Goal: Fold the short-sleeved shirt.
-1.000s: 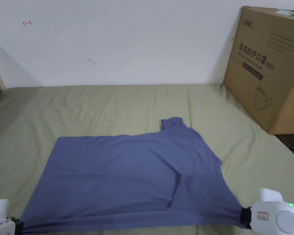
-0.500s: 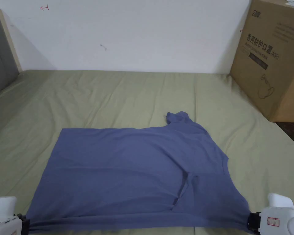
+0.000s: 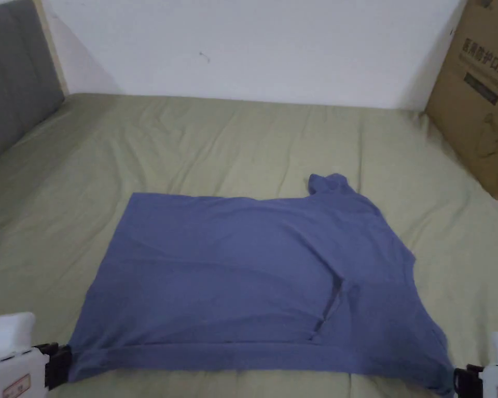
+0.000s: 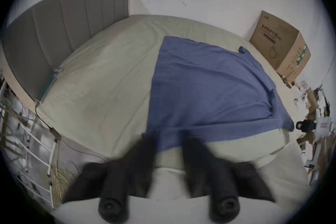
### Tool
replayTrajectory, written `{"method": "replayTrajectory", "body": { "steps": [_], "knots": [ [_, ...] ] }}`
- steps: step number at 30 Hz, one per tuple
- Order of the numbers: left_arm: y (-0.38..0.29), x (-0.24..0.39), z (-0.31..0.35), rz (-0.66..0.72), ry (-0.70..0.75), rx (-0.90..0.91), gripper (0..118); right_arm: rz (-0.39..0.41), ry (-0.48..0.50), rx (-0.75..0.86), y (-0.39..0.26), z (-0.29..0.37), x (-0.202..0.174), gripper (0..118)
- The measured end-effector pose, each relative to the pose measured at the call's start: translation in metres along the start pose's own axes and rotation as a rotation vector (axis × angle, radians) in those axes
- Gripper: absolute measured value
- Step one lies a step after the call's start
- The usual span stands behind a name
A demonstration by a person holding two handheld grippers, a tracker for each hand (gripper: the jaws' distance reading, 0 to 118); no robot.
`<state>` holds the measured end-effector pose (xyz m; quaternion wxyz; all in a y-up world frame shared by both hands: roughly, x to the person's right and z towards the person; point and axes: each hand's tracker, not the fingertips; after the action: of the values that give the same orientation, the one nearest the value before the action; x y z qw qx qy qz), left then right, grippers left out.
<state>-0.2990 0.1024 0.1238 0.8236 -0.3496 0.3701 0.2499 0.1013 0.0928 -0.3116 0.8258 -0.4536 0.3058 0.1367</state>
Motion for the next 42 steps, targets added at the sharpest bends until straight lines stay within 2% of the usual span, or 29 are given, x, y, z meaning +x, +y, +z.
{"method": "replayTrajectory", "body": {
  "steps": [5,6,7,8,9,10,15,16,17,21,30,31,32,34,35,38,39,40,41,42],
  "knots": [
    [-0.019,0.000,-0.005,-0.058,0.048,-0.012,0,-0.004,0.027,-0.013,-0.008,-0.002,-0.006,0],
    [-0.020,-0.002,-0.008,-0.061,0.049,-0.015,6,-0.002,0.029,-0.017,-0.007,-0.001,-0.010,0],
    [-0.019,-0.004,-0.009,-0.056,0.046,-0.016,29,0.002,0.031,-0.018,-0.006,-0.001,-0.012,0],
    [-0.018,-0.005,-0.011,-0.042,0.039,-0.023,71,0.004,0.030,-0.016,-0.006,-0.001,-0.014,0],
    [-0.017,-0.007,-0.015,-0.021,0.037,-0.035,91,0.004,0.031,-0.018,-0.005,-0.002,-0.015,0],
    [-0.015,-0.011,-0.022,-0.006,0.038,-0.040,98,0.002,0.037,-0.023,-0.002,-0.002,-0.018,0],
    [-0.004,-0.023,-0.046,-0.004,0.051,-0.031,94,-0.007,0.044,-0.043,0.002,-0.008,-0.023,0],
    [-0.002,-0.022,-0.050,0.015,0.032,-0.039,83,0.000,0.044,-0.051,0.001,-0.009,-0.025,0],
    [0.000,-0.026,-0.055,0.059,0.015,-0.063,45,0.004,0.041,-0.056,0.001,-0.010,-0.027,0],
    [-0.004,-0.029,-0.062,0.081,0.009,-0.048,2,0.012,0.040,-0.073,0.000,-0.012,-0.029,0],
    [-0.002,-0.019,-0.049,0.056,-0.016,-0.043,1,-0.001,0.039,-0.049,0.007,-0.009,-0.020,0],
    [-0.001,-0.019,-0.046,0.049,-0.004,-0.038,1,-0.004,0.044,-0.038,0.010,-0.008,-0.018,3],
    [0.000,-0.012,-0.042,0.040,-0.009,-0.037,1,-0.004,0.052,-0.028,0.011,-0.008,-0.016,27],
    [0.001,-0.009,-0.039,0.020,-0.003,-0.030,1,-0.014,0.056,-0.030,0.016,-0.011,-0.012,87],
    [0.003,-0.007,-0.038,0.008,-0.008,-0.035,1,-0.013,0.053,-0.034,0.017,-0.014,-0.012,92],
    [0.006,-0.004,-0.034,0.004,-0.004,-0.026,1,0.007,0.036,-0.037,0.025,-0.022,-0.012,91],
    [0.006,-0.004,-0.033,0.007,-0.005,-0.025,1,0.012,0.037,-0.047,0.027,-0.027,-0.012,87],
    [0.008,-0.002,-0.033,0.008,-0.003,-0.023,1,0.014,0.046,-0.062,0.027,-0.032,-0.011,71],
    [0.009,-0.003,-0.033,0.006,-0.001,-0.025,1,0.005,0.051,-0.071,0.026,-0.036,-0.011,30],
    [0.009,-0.003,-0.032,0.003,0.008,-0.023,1,0.000,0.056,-0.095,0.026,-0.041,-0.010,3]
  ]
}}
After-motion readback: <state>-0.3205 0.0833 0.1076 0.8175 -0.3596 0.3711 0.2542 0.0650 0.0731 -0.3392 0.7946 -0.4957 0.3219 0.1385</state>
